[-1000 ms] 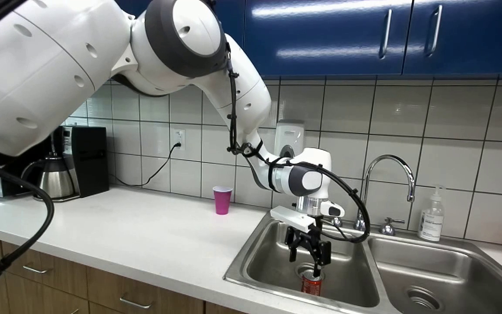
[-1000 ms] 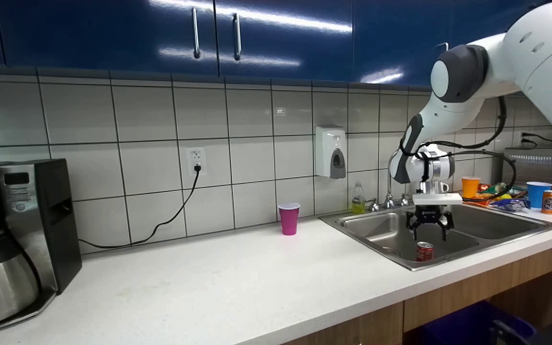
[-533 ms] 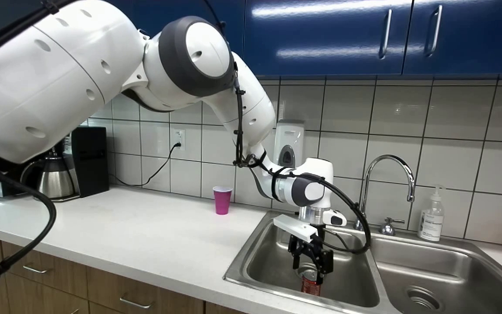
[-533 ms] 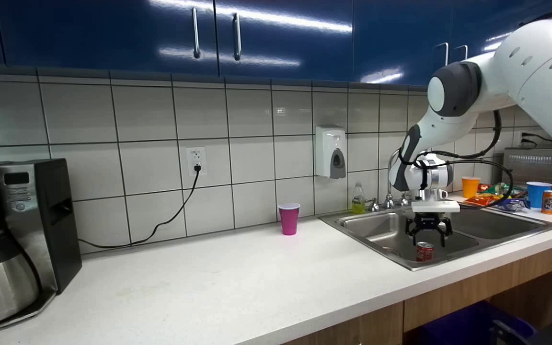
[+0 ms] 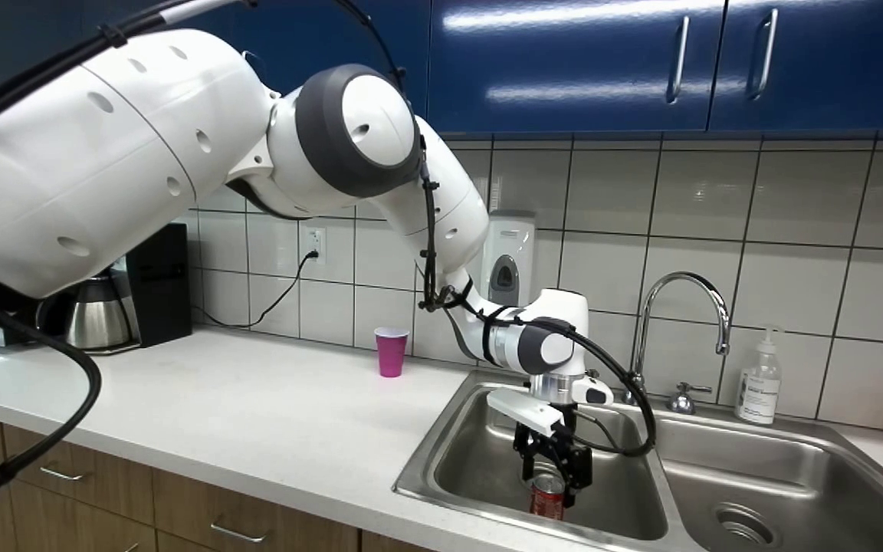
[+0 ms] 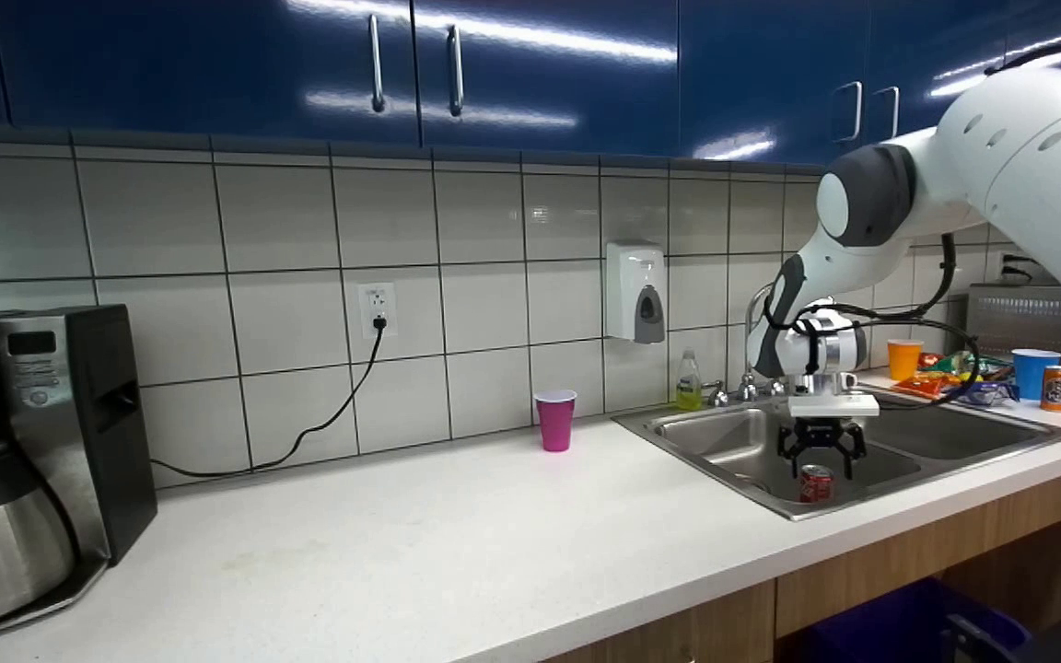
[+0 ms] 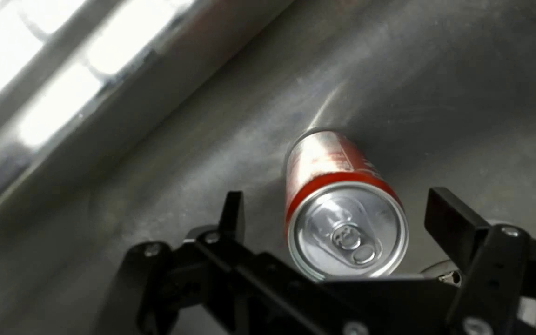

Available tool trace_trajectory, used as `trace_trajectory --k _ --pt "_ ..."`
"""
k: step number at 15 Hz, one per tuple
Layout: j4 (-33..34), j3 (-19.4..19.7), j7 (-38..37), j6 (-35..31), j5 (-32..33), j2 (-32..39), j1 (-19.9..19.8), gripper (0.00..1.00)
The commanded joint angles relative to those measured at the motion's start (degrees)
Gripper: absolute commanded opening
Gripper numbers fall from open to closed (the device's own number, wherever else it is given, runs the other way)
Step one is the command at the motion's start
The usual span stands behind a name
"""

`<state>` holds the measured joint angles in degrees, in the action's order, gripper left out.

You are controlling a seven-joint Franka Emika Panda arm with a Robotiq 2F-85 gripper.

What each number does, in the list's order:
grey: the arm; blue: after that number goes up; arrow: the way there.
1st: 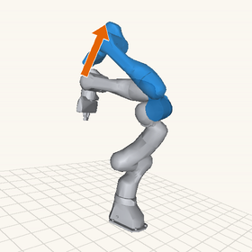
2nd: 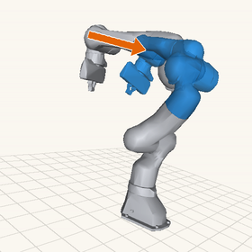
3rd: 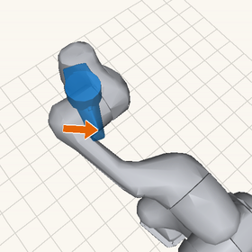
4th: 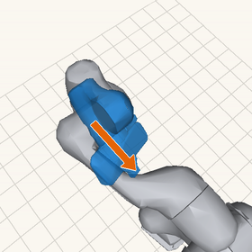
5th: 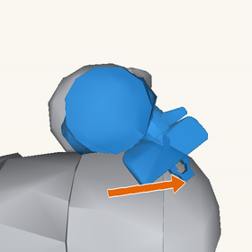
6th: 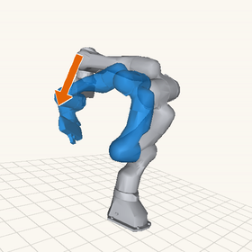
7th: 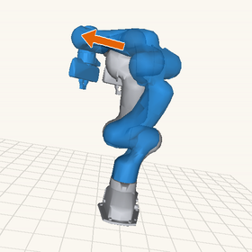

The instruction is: Take the can out of the sink on the left.

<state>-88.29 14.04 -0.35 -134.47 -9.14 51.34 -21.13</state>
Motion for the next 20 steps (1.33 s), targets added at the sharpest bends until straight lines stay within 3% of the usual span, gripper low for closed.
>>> trace_trajectory --k 1,10,11,13,16,20 --pt "3.0 -1.1 -1.7 -0.7 0.2 2.2 -1.2 1.00" --pt "5.2 -1.2 -2.4 -0.9 0.3 4.3 -1.1 1.00" --pt "5.4 -1.2 -2.4 -0.9 0.3 4.4 -1.1 0.76" --pt "5.7 -1.2 -2.3 -0.9 0.3 4.6 -1.1 0.67" --pt "5.8 -1.3 -2.3 -1.0 0.3 4.6 -1.1 0.42" --pt "4.8 -1.3 -2.5 -0.6 0.2 3.3 -0.8 0.39"
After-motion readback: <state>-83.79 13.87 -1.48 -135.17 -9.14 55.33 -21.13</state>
